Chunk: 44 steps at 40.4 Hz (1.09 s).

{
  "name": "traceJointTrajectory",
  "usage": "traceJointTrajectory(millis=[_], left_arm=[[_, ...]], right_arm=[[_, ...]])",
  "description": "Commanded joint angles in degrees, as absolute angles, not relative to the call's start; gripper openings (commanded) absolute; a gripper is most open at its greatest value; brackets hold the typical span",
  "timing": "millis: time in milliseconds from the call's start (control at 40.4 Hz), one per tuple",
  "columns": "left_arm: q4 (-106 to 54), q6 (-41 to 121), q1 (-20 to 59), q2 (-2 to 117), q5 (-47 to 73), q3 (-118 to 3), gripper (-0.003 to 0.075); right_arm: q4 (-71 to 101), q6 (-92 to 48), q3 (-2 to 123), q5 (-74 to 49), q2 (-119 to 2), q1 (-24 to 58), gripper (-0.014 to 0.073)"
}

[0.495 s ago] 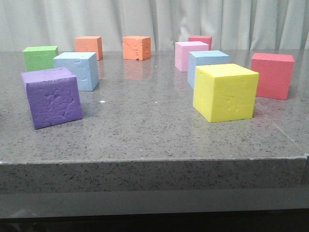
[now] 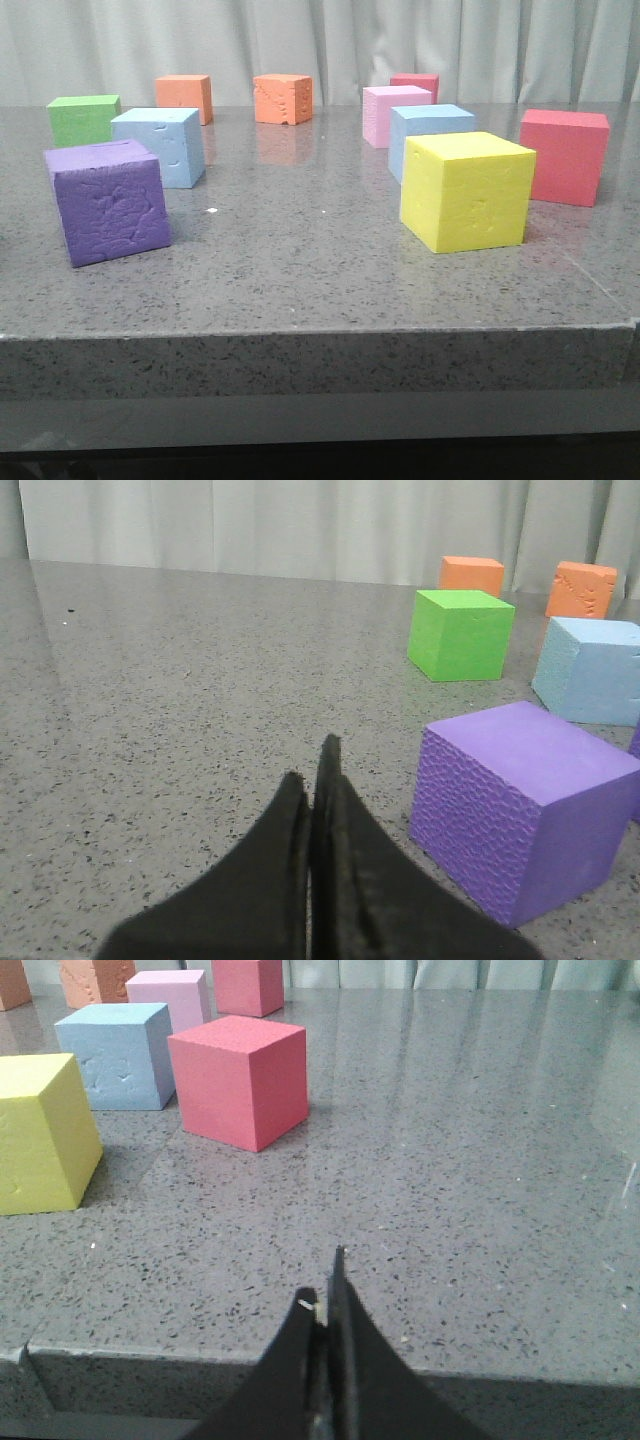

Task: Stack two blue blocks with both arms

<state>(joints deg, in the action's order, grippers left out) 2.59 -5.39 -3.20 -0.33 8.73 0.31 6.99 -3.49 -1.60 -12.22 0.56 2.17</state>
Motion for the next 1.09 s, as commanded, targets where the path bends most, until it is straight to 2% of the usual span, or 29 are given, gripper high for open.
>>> traceJointTrajectory(millis=[0,1064], left_arm=[[2.25,-5.50,-2.83,-1.27,4.15,0.52,-0.0020],[1.43,-5.50,-2.83,-1.27,2.52,0.52,-0.0020]], right_arm=[[6.77,-3.83,-1.22,-7.73,1.61,1.73,-0.0066],[6.77,-3.83,-1.22,-5.18,1.62,1.73,-0.0066]])
